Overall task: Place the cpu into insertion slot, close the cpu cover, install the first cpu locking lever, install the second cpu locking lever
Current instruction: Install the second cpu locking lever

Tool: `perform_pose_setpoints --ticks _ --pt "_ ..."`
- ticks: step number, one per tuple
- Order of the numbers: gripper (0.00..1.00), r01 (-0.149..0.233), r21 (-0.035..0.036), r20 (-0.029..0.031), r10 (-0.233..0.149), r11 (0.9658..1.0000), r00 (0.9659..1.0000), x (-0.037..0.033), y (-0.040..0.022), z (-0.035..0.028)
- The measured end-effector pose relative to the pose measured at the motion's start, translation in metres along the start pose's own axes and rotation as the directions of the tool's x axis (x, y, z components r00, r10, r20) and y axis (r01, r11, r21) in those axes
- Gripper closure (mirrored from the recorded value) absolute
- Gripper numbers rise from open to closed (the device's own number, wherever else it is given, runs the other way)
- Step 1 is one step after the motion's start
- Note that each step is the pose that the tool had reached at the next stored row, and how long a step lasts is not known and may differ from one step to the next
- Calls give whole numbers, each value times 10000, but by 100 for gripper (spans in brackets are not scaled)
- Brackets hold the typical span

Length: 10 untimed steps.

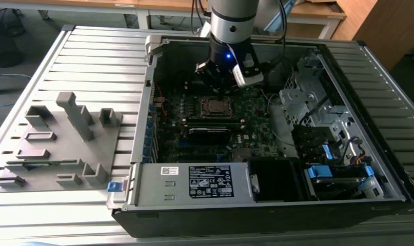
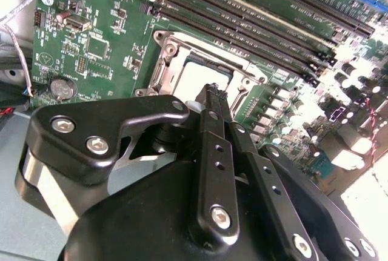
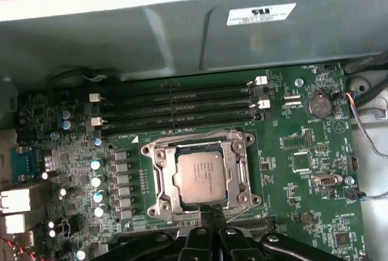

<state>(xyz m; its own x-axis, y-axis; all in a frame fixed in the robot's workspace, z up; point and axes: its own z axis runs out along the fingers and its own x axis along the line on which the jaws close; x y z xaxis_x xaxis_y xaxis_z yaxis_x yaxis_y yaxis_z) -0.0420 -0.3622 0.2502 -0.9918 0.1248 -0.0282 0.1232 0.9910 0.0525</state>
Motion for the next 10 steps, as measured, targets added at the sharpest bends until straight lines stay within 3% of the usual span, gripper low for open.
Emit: perform_pose_setpoints --ticks 10 --pt "89 0 -1 1 0 10000 10000 -12 -93 -2"
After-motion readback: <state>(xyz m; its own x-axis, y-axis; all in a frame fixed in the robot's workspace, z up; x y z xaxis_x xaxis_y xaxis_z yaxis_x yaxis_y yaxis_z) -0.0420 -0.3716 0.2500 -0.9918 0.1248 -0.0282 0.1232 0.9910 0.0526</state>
